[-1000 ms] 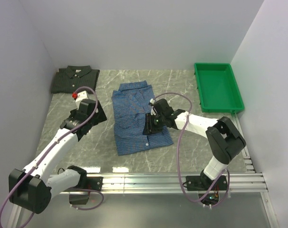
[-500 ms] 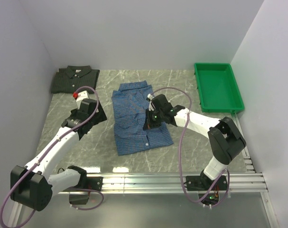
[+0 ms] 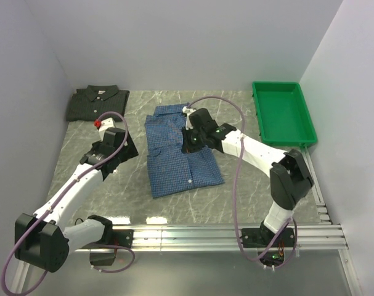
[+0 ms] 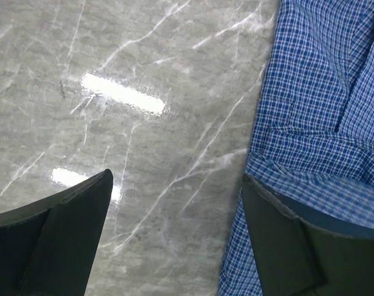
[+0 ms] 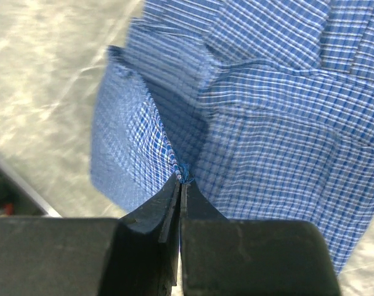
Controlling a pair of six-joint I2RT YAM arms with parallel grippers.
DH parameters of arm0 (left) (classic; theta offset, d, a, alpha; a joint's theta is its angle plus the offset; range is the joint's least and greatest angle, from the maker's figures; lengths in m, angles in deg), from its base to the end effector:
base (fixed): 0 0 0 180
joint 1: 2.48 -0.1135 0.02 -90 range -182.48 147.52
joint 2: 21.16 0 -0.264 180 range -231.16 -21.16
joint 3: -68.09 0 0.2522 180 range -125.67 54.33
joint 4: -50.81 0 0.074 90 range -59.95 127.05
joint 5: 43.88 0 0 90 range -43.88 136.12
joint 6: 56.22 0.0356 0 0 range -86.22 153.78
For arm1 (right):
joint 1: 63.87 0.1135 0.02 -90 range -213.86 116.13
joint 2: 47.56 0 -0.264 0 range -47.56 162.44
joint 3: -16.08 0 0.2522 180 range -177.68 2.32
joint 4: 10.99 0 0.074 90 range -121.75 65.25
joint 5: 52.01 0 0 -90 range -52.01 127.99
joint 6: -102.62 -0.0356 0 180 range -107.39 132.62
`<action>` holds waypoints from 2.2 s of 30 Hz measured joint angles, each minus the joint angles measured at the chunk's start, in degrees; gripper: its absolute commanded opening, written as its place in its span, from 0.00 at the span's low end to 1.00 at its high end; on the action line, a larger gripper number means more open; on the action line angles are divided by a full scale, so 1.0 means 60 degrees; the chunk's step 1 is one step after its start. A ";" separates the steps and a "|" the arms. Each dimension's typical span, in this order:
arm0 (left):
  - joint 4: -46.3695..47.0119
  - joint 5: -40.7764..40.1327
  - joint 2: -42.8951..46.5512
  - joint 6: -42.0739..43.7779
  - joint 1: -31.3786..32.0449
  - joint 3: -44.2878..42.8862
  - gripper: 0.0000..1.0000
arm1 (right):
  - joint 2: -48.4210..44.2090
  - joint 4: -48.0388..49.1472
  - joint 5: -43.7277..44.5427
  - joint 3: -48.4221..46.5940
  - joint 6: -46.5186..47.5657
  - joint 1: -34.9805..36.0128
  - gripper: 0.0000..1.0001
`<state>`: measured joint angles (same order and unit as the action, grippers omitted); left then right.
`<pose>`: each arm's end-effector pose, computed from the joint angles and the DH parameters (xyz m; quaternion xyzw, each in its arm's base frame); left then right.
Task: Fold and stack the long sleeve shirts
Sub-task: Fold the shirt
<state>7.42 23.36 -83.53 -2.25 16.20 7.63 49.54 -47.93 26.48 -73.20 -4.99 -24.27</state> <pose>0.2173 -0.0589 0.2631 -0.2109 0.8850 -0.0092 0.4150 0.2881 0.2476 0.2645 -0.2130 0.8942 0.2645 0.2917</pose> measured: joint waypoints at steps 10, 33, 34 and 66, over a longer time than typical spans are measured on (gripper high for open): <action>-0.0047 0.0426 -0.0233 -0.0229 -0.0018 0.0000 0.79 | 0.1982 -0.0095 0.0696 -0.0382 0.0302 -0.0047 0.09; 0.2565 0.4758 -0.3432 -0.2616 0.1439 -0.0612 0.39 | 0.0470 0.2029 -0.1541 0.1027 -0.1621 -0.1902 0.44; 0.2718 0.4892 -0.3952 -0.2688 0.1526 -0.0929 0.34 | 0.0583 0.2317 -0.1807 0.1158 -0.1759 -0.2025 0.43; 0.2743 0.3683 -0.4331 -0.3111 0.1373 -0.2692 0.31 | 0.0036 0.5326 -0.3730 0.2419 -0.3585 -0.2284 0.42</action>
<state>23.88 45.45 -109.52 -20.92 24.44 -8.52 49.76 -15.98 4.10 -58.69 -26.50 -37.98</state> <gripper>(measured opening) 0.353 0.423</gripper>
